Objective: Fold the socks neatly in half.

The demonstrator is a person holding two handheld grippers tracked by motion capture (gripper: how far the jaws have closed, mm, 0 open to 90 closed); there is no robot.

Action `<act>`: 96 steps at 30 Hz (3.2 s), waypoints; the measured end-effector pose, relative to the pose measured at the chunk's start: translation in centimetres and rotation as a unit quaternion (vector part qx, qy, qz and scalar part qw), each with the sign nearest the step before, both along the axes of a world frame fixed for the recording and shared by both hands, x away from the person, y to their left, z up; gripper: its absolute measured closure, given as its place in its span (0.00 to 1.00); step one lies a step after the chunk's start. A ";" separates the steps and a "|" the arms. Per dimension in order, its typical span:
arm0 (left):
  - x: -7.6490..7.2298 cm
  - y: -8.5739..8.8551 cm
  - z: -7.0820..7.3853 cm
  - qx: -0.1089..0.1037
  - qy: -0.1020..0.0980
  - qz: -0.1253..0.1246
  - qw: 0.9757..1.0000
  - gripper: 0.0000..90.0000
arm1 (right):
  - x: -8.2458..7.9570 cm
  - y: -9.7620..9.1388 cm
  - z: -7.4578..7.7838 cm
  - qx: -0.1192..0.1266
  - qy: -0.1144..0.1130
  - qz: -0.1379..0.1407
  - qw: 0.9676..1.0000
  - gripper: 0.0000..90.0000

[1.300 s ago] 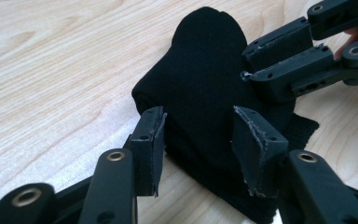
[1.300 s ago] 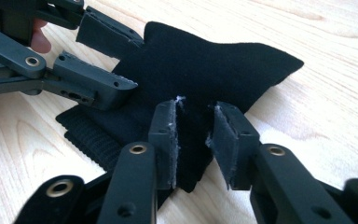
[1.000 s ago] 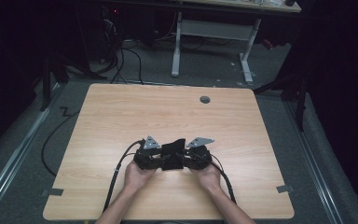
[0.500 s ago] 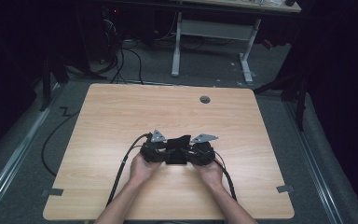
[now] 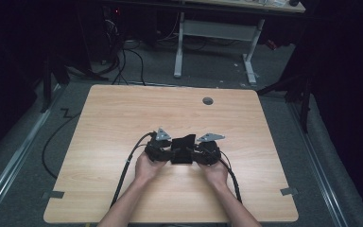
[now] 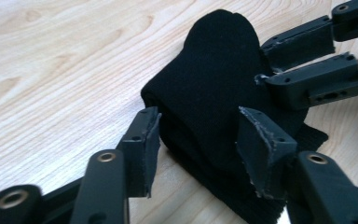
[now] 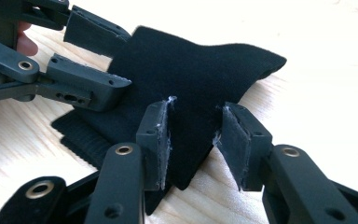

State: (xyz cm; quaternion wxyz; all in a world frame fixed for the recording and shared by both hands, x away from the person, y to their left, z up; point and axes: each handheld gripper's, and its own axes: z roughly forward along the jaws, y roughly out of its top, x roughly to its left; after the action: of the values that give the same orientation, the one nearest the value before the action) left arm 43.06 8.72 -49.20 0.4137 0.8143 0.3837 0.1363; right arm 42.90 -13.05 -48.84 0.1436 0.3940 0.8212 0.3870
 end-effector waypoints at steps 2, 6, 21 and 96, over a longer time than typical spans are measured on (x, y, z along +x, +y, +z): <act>-0.3 0.3 0.3 -0.004 -0.006 0.002 1.000 0.50 | -0.2 -0.1 0.3 0.007 -0.005 0.000 1.000 0.68; -0.8 1.1 1.1 -0.015 -0.018 0.009 1.000 0.48 | -0.5 -0.5 0.6 0.016 -0.012 0.001 1.000 0.68; -2.6 3.5 3.2 -0.039 -0.038 0.027 0.998 0.44 | -1.3 -2.9 2.0 0.046 -0.021 -0.001 0.999 0.69; -8.4 11.8 0.6 -0.042 -0.024 0.152 0.987 0.40 | -5.4 -11.6 1.8 0.067 -0.041 -0.065 0.995 0.65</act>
State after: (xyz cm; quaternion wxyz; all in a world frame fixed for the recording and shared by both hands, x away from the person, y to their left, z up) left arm 34.70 20.53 -48.56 0.4314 0.7248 0.4983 0.2008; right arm 37.46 -24.64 -47.09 0.1755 0.4390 0.7596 0.4467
